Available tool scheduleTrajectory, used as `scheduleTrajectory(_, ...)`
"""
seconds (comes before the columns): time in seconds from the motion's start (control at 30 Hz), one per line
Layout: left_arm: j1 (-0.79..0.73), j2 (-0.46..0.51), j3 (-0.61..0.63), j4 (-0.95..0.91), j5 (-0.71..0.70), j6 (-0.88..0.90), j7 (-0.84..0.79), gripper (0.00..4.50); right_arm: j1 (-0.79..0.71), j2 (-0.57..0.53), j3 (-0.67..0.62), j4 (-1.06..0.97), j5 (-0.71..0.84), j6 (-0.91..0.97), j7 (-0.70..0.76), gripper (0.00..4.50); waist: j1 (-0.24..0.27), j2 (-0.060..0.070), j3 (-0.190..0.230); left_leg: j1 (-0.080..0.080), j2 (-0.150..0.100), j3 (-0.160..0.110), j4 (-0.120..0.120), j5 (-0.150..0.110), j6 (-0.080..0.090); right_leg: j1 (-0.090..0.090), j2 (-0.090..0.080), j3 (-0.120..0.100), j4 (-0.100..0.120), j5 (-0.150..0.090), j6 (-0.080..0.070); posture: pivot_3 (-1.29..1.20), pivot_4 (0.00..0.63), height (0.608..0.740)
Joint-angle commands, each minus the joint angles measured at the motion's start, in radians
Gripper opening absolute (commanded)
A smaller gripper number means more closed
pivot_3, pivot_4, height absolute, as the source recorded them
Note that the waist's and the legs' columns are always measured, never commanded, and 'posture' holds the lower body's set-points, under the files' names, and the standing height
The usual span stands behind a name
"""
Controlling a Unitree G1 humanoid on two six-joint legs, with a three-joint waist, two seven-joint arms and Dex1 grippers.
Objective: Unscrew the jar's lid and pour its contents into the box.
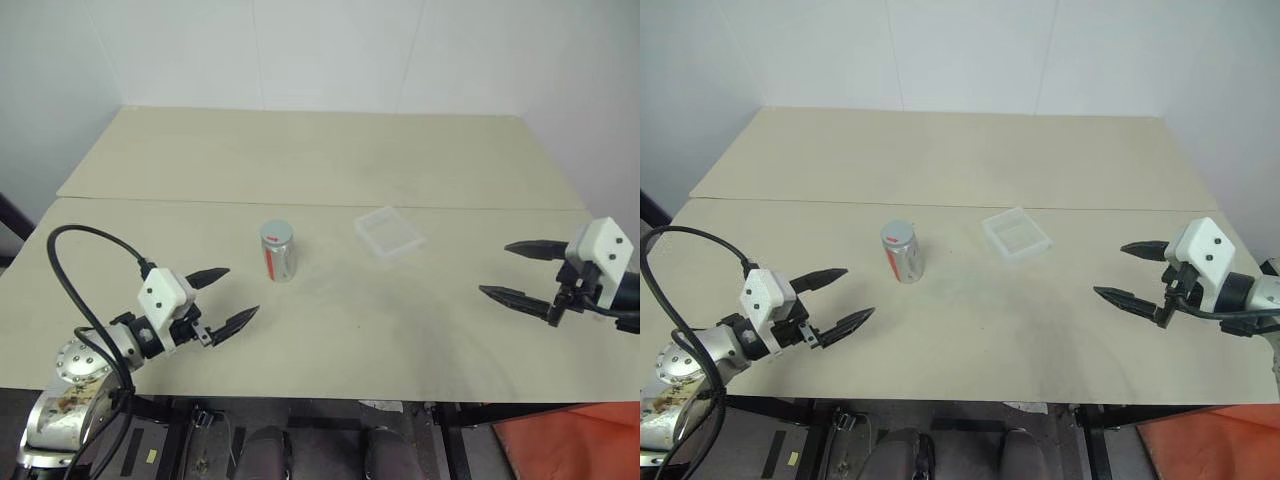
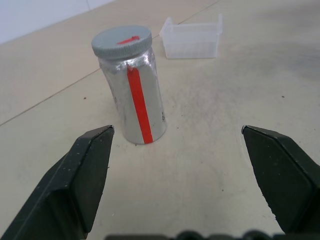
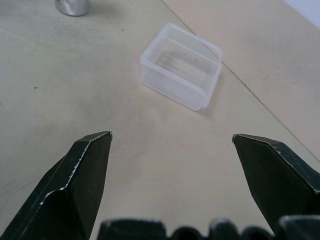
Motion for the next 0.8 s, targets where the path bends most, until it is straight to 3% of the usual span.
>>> scheduleTrajectory(0.03,0.009,0.002,0.032,-0.053,0.000,-0.007,0.022,4.46,-0.032,-0.017,0.002,0.006,-0.005,-0.032,0.008,4.50,0.000,0.000,0.000,0.000,0.000,0.000,0.000,0.000,0.000,0.000,0.000,0.000,0.000,0.000,0.000,0.00,0.150,0.740)
scheduleTrajectory(0.43,-0.004,-0.044,0.020,-0.043,0.029,-0.033,0.112,4.46,-0.071,-0.003,0.053,0.035,-0.048,-0.065,0.001,4.50,0.002,0.000,0.000,0.000,0.000,0.000,0.000,0.000,0.000,0.000,0.000,0.000,0.000,0.000,0.000,0.00,0.150,0.740)
scheduleTrajectory(0.6,-0.017,-0.130,-0.013,0.042,0.052,-0.128,0.115,4.46,-0.062,0.014,0.058,0.014,-0.048,-0.066,-0.014,4.50,0.002,0.000,0.000,0.000,0.000,0.000,0.000,0.000,0.000,0.000,0.000,0.000,0.000,0.000,0.000,0.00,0.150,0.740)
scheduleTrajectory(0.8,-0.072,-0.285,-0.092,0.212,0.193,-0.307,0.222,4.46,-0.056,0.015,0.050,0.006,-0.047,-0.064,-0.023,4.50,0.003,0.000,0.000,0.000,-0.001,0.000,0.000,0.000,0.000,0.001,0.000,-0.001,0.000,0.000,0.000,0.00,0.150,0.740)
